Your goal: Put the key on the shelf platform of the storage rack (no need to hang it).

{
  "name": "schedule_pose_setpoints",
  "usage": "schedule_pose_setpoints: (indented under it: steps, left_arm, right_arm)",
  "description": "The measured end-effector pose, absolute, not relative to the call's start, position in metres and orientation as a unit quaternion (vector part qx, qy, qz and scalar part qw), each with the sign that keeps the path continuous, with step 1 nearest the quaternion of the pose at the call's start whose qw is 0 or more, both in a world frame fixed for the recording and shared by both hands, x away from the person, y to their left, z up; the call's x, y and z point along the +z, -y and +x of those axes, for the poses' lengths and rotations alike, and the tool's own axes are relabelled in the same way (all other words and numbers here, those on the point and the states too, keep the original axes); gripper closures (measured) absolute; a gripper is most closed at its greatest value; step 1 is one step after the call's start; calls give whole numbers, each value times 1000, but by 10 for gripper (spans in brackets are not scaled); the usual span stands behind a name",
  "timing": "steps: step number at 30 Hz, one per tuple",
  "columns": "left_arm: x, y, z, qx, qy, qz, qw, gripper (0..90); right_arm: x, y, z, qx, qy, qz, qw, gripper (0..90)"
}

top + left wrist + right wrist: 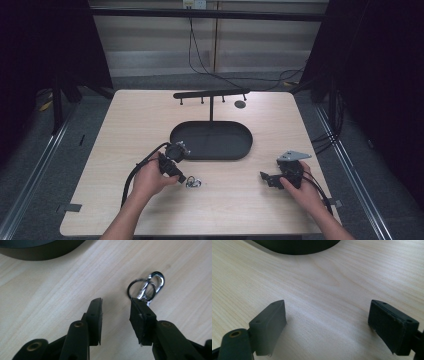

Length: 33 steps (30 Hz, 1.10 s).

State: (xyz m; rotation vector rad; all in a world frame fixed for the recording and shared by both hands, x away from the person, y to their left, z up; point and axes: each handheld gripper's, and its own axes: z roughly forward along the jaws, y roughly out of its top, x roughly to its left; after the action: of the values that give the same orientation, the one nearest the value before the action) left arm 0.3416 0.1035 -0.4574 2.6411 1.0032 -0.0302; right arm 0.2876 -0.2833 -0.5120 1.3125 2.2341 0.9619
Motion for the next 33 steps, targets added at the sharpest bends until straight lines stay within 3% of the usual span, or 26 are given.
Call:
schedule_pose_setpoints:
  steps: [5,12,15,17,22,25,27,33]
  left_arm:
    - [-457,-101,342,-8,-331,930,163,562]
    - [-464,-80,330,-44,-278,947,153,549]
    - [-467,-70,326,-25,-263,954,139,536]
    - [-467,-66,326,-15,-264,955,135,557]
    - [-465,-61,326,-19,-271,954,127,731]
    - [-462,-60,326,-19,-283,949,135,738]
    - [-455,-63,328,-30,-291,943,159,832]
    - [-455,-61,330,-43,-290,946,141,834]
  right_arm:
    - [-512,283,288,342,-794,466,188,145]
    - [-512,283,288,342,-794,467,188,145]
    - [-512,283,288,343,-794,465,188,143]
    - [-512,283,288,342,-795,464,188,142]
    - [-512,283,288,342,-795,464,188,142]
    - [-512,283,288,342,-795,464,188,141]
    - [-512,283,289,342,-795,464,188,140]
    - [-512,283,289,341,-795,465,188,139]
